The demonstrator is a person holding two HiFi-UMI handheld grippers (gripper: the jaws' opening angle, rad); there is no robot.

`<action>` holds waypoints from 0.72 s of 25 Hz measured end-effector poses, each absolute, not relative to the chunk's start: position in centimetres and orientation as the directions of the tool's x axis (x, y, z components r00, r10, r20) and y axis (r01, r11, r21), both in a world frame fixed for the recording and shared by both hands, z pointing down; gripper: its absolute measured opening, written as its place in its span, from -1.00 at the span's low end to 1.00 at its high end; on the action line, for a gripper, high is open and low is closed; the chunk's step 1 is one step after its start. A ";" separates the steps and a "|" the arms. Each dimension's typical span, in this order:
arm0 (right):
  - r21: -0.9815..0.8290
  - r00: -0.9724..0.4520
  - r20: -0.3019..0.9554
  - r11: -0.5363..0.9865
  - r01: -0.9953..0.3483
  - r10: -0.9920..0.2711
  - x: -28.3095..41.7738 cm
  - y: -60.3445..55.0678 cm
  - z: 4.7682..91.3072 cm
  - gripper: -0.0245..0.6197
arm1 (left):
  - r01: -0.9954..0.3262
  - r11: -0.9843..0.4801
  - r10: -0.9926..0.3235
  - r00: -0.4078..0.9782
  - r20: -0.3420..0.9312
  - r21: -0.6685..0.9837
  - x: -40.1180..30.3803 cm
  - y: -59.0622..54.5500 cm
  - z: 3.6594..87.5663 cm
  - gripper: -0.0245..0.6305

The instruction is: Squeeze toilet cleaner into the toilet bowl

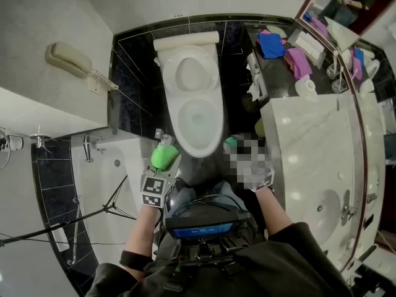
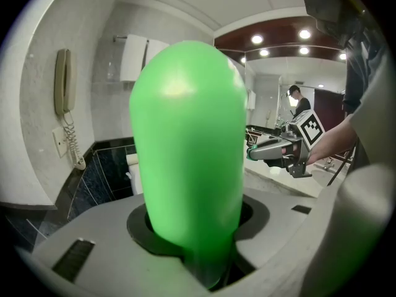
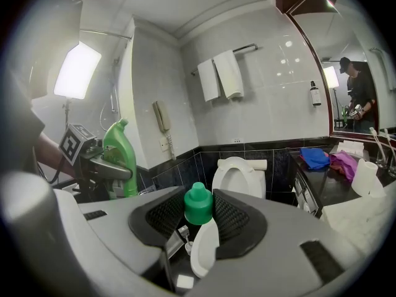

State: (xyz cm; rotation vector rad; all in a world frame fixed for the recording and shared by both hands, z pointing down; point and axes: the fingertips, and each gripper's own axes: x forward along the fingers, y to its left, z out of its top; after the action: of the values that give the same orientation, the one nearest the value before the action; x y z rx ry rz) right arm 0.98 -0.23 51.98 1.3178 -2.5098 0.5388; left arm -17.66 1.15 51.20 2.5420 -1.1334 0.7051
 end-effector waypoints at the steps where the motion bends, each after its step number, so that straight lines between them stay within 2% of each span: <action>1: -0.203 -0.557 0.389 0.522 -0.829 -0.733 1.0 -0.2 52.0 -0.45 | -0.752 -0.658 -0.621 0.575 0.532 0.044 -17.7 1.2 51.1 -0.37; 11: -0.242 -0.572 0.364 0.519 -0.820 -0.735 1.4 0.5 51.7 -0.45 | -0.716 -0.697 -0.584 0.598 0.550 0.038 -17.1 2.8 51.2 -0.37; 14: -0.303 -0.632 0.291 0.557 -0.773 -0.718 0.3 0.3 49.4 -0.45 | -0.687 -0.725 -0.562 0.624 0.543 0.039 -16.4 3.2 50.9 -0.37; 18: -0.364 -0.729 0.125 0.652 -0.665 -0.673 -1.8 -0.4 44.9 -0.45 | -0.638 -0.769 -0.524 0.669 0.527 0.046 -15.0 3.6 50.1 -0.37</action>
State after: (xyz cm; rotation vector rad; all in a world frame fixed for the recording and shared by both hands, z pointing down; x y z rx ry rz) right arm -1.85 -0.44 44.90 1.1642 -2.8746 0.6195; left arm -15.01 3.58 50.05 2.6580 -0.9401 0.7344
